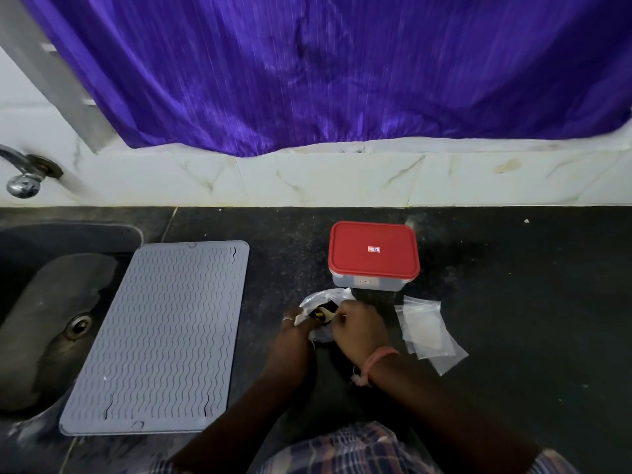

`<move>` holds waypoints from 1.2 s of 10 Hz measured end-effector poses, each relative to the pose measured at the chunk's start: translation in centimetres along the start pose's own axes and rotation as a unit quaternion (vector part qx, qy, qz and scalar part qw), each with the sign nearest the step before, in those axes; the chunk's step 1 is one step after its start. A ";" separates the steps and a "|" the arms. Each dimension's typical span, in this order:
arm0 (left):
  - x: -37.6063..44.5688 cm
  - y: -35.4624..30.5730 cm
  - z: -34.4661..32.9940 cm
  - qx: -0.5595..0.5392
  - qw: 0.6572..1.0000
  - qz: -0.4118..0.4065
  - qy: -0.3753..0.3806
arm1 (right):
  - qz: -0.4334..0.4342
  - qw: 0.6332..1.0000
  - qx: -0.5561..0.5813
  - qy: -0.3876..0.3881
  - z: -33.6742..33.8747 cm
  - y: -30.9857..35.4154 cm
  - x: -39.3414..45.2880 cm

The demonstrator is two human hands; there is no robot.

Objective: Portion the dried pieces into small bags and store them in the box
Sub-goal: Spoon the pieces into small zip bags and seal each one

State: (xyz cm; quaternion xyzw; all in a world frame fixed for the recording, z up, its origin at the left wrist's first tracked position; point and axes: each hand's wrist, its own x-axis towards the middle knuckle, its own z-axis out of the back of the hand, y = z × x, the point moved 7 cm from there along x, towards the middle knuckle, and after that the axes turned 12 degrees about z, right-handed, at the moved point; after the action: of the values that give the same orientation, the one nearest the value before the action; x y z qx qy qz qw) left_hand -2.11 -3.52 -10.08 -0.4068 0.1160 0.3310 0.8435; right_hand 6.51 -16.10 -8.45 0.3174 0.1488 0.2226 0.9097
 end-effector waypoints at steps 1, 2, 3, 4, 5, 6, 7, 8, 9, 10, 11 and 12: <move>-0.4 -0.5 0.7 0.016 0.997 -0.045 -0.057 | -0.137 0.978 0.153 -0.044 0.0 -3.0 0.6; -0.6 0.4 2.6 -0.033 0.991 0.029 -0.124 | -0.198 0.954 0.221 -0.040 -0.2 -5.2 0.6; -0.4 1.1 4.3 -0.067 0.984 0.053 -0.159 | -0.201 0.954 0.222 -0.033 -0.2 -6.4 0.6; -0.1 1.4 5.5 -0.084 0.977 0.074 -0.181 | -0.208 0.947 0.245 -0.026 0.1 -6.9 -0.3; -0.5 0.8 6.4 -0.072 0.970 0.058 -0.223 | -0.212 0.942 0.258 -0.037 1.0 -6.7 -1.2; -0.8 0.1 6.7 -0.065 0.969 0.028 -0.238 | -0.223 0.923 0.306 -0.071 1.9 -5.9 -2.1; -1.4 -0.7 6.8 -0.058 0.971 -0.008 -0.233 | -0.217 0.896 0.374 -0.103 3.0 -4.3 -3.0; -1.4 -0.7 6.2 -0.055 0.977 -0.009 -0.204 | -0.155 0.910 0.372 -0.100 4.2 -1.5 -3.0; -1.4 -0.9 5.8 -0.053 0.981 -0.012 -0.186 | -0.100 0.935 0.330 -0.087 4.4 0.1 -2.3; -1.7 -1.3 5.8 -0.055 0.980 -0.015 -0.191 | -0.085 0.952 0.285 -0.068 3.5 0.4 -1.9; -1.7 -1.4 5.6 -0.056 0.979 -0.014 -0.193 | -0.090 0.960 0.259 -0.063 2.9 0.3 -2.0; -1.8 -1.4 5.1 -0.062 0.980 -0.019 -0.191 | -0.079 0.968 0.223 -0.085 3.1 0.3 -2.2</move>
State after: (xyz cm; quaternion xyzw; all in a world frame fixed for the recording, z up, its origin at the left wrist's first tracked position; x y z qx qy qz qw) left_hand -2.89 -1.08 -5.08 -0.3899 -0.0751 0.3934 0.8292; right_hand 5.86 -18.56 -5.65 0.5172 0.1413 0.0835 0.8400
